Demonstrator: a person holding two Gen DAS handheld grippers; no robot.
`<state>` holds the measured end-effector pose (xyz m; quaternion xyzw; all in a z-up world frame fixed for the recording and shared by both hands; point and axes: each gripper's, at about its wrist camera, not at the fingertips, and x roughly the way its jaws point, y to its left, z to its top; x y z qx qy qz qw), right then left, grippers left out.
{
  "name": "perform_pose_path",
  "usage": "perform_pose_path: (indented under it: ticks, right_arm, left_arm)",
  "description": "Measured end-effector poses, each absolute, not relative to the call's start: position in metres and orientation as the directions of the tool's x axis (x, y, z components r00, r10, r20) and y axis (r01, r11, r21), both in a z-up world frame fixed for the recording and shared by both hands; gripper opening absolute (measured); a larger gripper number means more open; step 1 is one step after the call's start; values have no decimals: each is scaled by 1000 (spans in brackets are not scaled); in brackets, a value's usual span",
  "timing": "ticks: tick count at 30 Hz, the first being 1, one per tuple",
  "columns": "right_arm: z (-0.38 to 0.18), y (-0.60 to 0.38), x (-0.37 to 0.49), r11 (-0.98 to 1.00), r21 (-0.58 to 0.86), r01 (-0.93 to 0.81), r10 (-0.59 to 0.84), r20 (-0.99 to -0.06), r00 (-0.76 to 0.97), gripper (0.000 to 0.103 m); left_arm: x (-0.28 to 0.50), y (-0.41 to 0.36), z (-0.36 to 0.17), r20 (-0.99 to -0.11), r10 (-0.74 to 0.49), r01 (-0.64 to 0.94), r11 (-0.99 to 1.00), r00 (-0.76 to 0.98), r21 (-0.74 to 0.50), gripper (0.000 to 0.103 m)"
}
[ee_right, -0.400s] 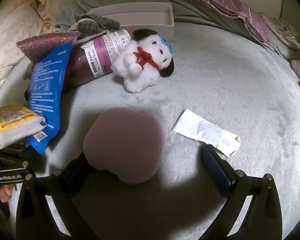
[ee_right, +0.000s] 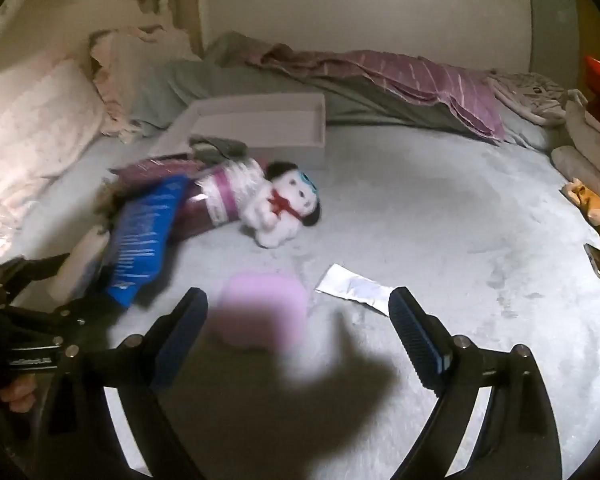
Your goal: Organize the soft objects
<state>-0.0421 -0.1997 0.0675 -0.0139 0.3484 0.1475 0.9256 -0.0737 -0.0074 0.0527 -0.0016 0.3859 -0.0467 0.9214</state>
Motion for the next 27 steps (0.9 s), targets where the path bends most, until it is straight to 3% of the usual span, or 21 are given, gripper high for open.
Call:
perform_pose_path:
  ticks: [9,15,20,27]
  right_arm:
    - [75,-200,-76,948,84,-307,280,-676,682,93]
    - [78,-202,-100,946,82,-314,285,-674,682,93]
    - [76,-202,-109,945,76,-318,283,-679,677,93]
    - [80,-199,-117,941,56,-333,284,-665,690,93]
  left_arm:
    - [-95,0,64,-730,-128,115,991,671,-68,94]
    - [-116,-15,60,-721,24,47,996,693,78,94]
    - [-124,-5,62,-713,-27,31,999,701,-8,94]
    - [-130,-12,64,-709,-24,41,999,704,7,94]
